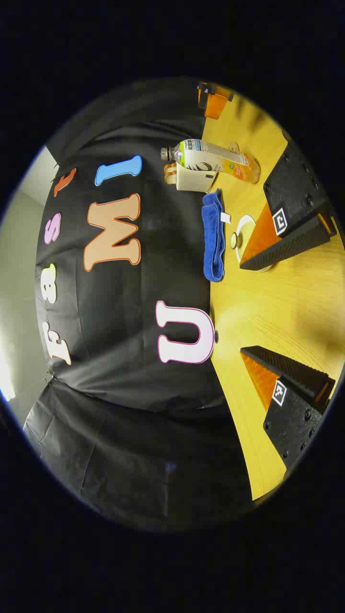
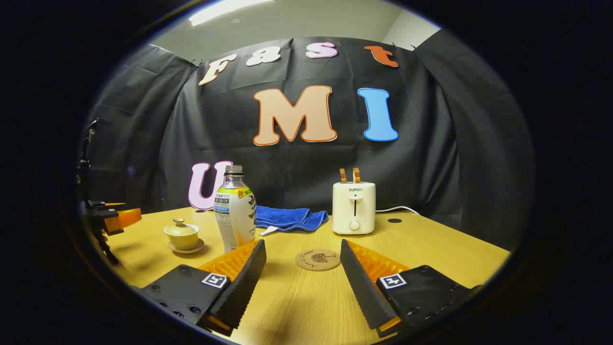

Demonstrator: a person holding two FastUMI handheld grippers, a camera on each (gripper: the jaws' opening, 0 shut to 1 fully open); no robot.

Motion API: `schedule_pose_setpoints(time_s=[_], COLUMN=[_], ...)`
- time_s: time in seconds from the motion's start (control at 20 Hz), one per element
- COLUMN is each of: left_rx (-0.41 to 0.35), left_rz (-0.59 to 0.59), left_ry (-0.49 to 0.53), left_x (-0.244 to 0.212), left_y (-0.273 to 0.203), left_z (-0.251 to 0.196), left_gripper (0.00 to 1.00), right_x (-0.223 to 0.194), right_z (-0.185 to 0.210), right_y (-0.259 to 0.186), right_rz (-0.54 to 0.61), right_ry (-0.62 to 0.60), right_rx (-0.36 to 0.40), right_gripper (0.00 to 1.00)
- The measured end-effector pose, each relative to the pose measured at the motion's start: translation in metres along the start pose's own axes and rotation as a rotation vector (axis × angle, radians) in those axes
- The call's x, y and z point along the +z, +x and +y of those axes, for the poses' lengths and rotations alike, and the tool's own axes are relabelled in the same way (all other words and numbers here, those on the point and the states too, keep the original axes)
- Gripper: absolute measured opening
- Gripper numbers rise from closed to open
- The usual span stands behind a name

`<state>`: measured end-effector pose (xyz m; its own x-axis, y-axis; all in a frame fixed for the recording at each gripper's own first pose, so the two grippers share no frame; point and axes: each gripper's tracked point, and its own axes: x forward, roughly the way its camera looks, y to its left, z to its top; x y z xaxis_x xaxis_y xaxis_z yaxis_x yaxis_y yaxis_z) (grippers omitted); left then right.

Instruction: Open the teacup lid with one hand, grasp the water bottle and pour water into the teacup with the other hand; after pouring, place the water bottle on the coaster and then close the teacup lid.

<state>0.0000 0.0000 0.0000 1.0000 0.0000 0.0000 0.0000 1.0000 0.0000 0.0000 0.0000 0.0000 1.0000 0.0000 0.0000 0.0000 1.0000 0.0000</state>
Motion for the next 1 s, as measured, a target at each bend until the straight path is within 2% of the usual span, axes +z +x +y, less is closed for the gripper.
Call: schedule_pose_setpoints(time_s=[0.05,0.2,0.25,0.35,0.4,0.6,0.65,0.75,0.8,0.85,1.0], left_rx=[0.000,0.001,0.002,0.002,0.002,0.003,0.003,0.003,0.003,-0.003,-0.043], left_rz=[-0.001,-0.002,-0.003,-0.003,-0.003,-0.003,-0.003,-0.003,-0.003,-0.004,-0.006], left_ry=[-0.001,-0.003,-0.004,-0.004,-0.004,-0.005,-0.005,-0.005,-0.006,-0.007,-0.010], left_x=[0.001,-0.002,-0.002,-0.002,-0.003,-0.002,-0.002,-0.003,-0.003,-0.003,-0.003], left_y=[0.000,0.000,0.000,0.001,0.001,0.001,0.001,0.001,0.001,0.001,0.001], left_z=[0.000,-0.002,-0.002,-0.004,-0.004,-0.004,-0.004,-0.005,-0.005,-0.007,-0.017], left_gripper=[0.93,0.93,0.93,0.93,0.93,0.93,0.93,0.93,0.93,0.93,0.93], right_x=[0.000,-0.001,-0.001,-0.001,0.000,-0.001,-0.001,-0.001,-0.001,-0.001,0.000], right_z=[0.000,0.000,0.000,0.000,0.001,0.000,0.000,0.000,0.000,0.000,0.000], right_y=[0.000,0.001,0.000,0.001,0.000,0.001,0.000,0.001,0.001,0.001,0.000], right_rz=[0.000,0.000,-0.001,-0.001,0.000,0.000,0.000,0.000,0.000,0.000,0.000], right_ry=[0.000,0.000,0.000,0.000,0.000,0.000,0.000,0.000,0.000,0.000,0.000], right_rx=[0.000,0.000,0.000,0.000,0.000,-0.003,-0.002,-0.002,-0.002,-0.002,-0.002], right_gripper=[0.94,0.94,0.98,0.98,0.94,0.94,0.98,0.94,0.98,0.94,0.94])
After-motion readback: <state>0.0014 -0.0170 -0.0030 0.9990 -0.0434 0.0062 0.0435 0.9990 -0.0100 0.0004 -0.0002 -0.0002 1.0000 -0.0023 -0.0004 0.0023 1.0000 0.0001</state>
